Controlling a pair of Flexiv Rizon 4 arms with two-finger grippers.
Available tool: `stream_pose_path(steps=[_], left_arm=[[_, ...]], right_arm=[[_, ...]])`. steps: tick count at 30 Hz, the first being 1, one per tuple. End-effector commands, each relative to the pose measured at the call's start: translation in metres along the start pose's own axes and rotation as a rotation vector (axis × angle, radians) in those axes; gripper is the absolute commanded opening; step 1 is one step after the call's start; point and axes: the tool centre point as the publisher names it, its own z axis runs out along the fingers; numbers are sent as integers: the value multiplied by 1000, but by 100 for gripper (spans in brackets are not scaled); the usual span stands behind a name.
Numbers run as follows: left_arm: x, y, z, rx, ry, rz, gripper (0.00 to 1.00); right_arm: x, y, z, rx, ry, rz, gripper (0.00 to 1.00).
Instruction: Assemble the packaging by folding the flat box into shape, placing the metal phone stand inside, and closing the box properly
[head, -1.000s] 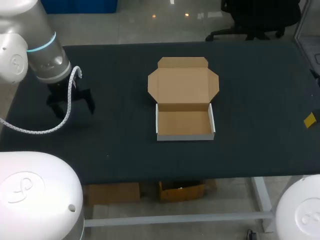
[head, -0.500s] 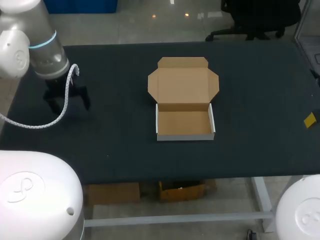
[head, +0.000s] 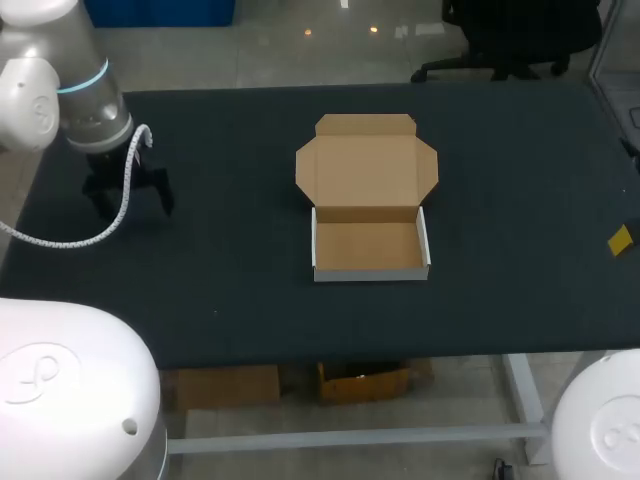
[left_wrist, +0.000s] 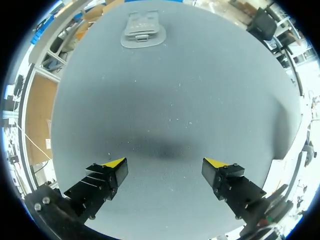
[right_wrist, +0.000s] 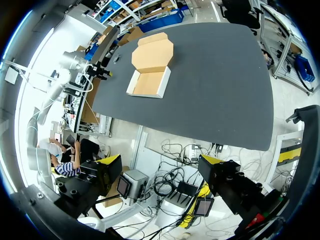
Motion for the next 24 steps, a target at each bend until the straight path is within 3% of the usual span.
stream_pose_path(steps=[1,24], left_arm=[[1,-10,6,-7,-10,1,100],[-1,-46,18,9,-37,-9,100]], right_arm=[[1,-1,-2,2,2,0,100],[1,-1,-2,2,2,0,100]])
